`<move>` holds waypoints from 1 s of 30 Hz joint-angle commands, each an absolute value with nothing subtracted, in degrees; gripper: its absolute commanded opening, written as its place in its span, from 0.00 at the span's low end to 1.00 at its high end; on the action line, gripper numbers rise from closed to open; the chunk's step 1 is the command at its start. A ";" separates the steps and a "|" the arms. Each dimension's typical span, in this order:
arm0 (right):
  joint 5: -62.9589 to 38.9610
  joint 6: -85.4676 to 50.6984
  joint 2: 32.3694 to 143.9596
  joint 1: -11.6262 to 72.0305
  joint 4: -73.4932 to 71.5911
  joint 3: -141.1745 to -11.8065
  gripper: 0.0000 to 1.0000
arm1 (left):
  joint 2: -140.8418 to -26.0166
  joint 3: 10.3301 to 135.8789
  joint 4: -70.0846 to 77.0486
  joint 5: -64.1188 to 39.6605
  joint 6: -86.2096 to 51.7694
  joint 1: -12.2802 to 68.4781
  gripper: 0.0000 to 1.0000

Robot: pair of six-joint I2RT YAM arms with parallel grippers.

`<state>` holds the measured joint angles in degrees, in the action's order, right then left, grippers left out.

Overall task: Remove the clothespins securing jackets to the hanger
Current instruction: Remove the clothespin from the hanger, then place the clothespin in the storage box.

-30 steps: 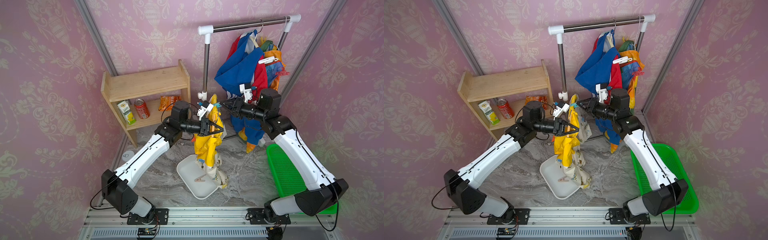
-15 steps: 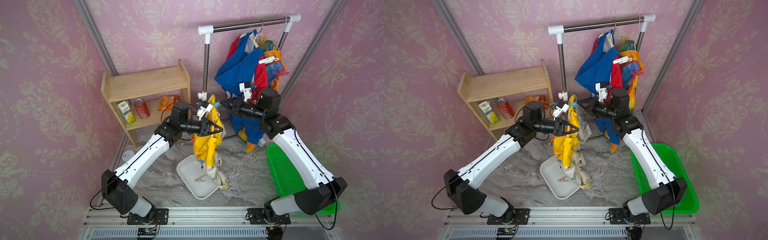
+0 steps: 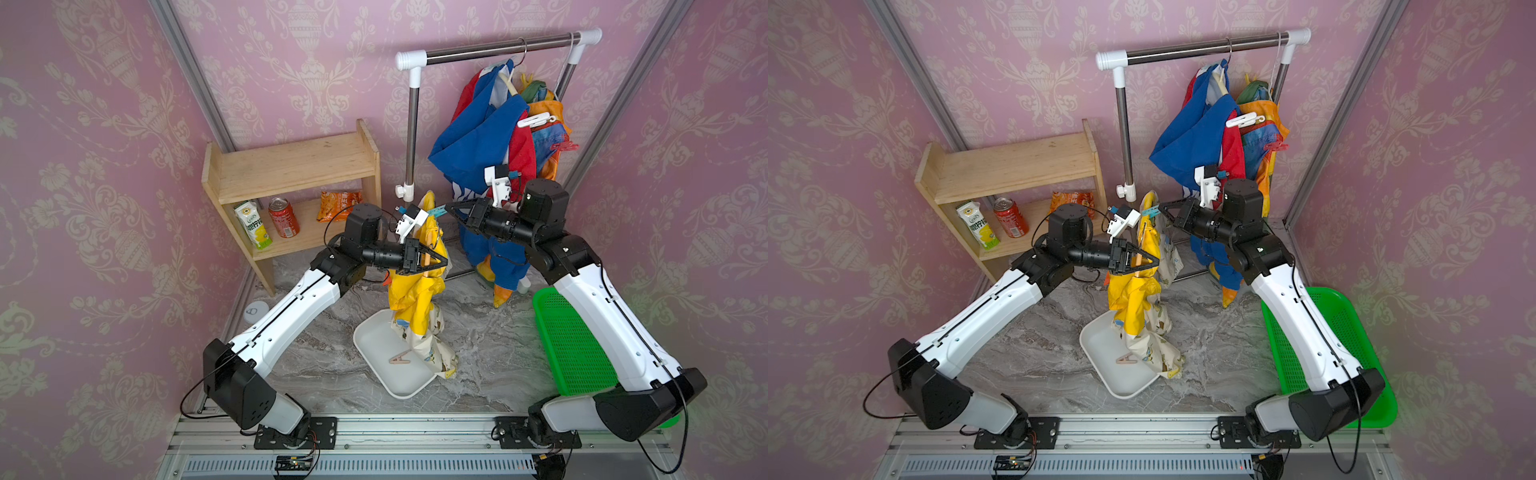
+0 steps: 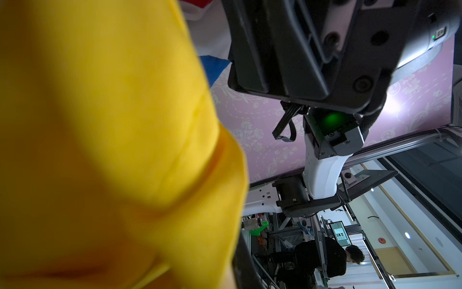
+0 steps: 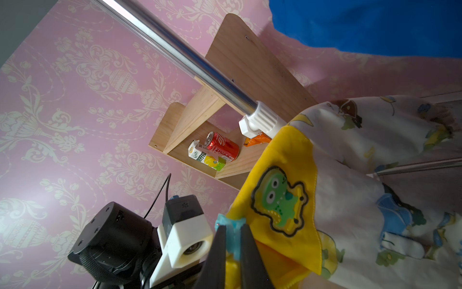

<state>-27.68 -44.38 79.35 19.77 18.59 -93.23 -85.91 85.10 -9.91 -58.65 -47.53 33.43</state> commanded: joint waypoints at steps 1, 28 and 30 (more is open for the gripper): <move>-18.08 -38.23 75.13 18.83 20.63 -95.89 0.00 | -84.38 87.09 -5.85 -58.04 -45.09 32.87 0.00; -11.10 -24.43 52.39 40.75 37.56 -79.93 0.00 | -98.26 100.39 -0.59 -48.85 -51.26 28.07 0.00; -8.68 -25.62 51.33 44.44 35.66 -74.59 0.00 | -99.28 101.53 0.21 -48.91 -52.18 28.07 0.00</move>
<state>-13.04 -25.30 51.92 41.56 35.35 -79.46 -99.13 97.65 -6.39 -50.19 -51.48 28.60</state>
